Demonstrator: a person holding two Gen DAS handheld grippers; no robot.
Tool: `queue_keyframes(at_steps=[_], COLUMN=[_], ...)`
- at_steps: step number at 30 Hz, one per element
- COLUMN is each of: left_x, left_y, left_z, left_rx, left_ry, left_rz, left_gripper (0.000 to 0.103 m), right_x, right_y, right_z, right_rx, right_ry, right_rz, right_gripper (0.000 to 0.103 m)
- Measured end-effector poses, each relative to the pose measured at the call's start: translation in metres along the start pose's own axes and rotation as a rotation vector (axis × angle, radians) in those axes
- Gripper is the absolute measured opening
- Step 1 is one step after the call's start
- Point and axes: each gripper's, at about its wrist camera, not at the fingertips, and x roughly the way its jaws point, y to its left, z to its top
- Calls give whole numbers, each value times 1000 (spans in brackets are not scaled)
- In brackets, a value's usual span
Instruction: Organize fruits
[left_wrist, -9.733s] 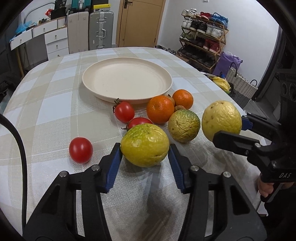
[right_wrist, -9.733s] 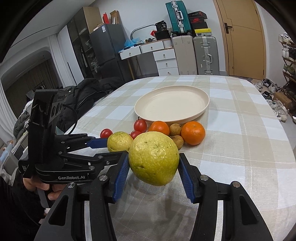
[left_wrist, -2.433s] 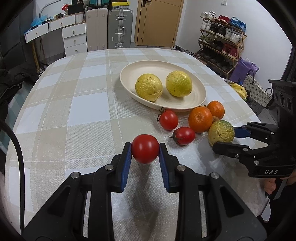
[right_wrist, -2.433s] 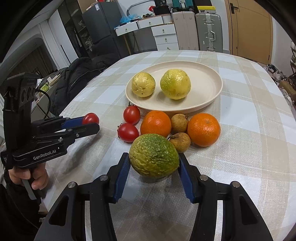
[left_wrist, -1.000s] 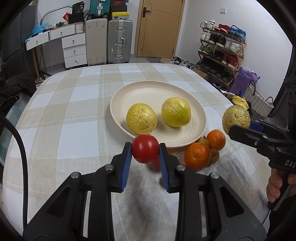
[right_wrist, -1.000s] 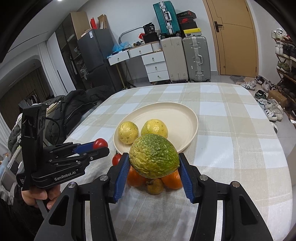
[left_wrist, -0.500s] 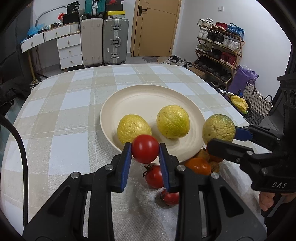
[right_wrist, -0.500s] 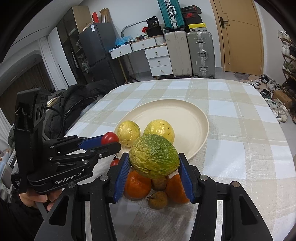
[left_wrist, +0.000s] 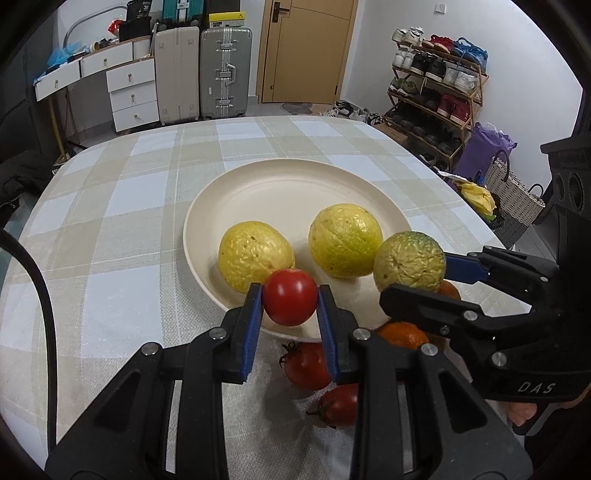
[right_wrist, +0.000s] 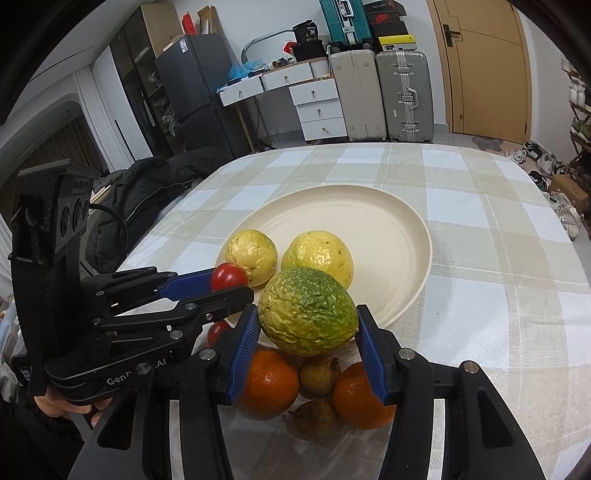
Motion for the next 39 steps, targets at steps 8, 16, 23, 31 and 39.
queue_keyframes(at_steps=[8,16,23,31,39], left_x=[8,15,20,20,-3], left_y=[5,9,10,8,6], left_z=[4,7,9,10,7], left_rx=[-2,1,8,20,24], left_ry=[4,6,-5,-19,-45], left_rz=[12,33,71,102,84], left_gripper=[26,26,26,27,67], right_x=[5,12,16,13,-11], right_y=[-5,-17,-22,-23,-30], right_z=[7,12,14,17,9], right_rx=[9,29,40,45,66], right_ry=[-3,-6,-12,-31,-61], right_rz=[-20,-45,-57,-81,-121], right_gripper=[53,53,53,53,83])
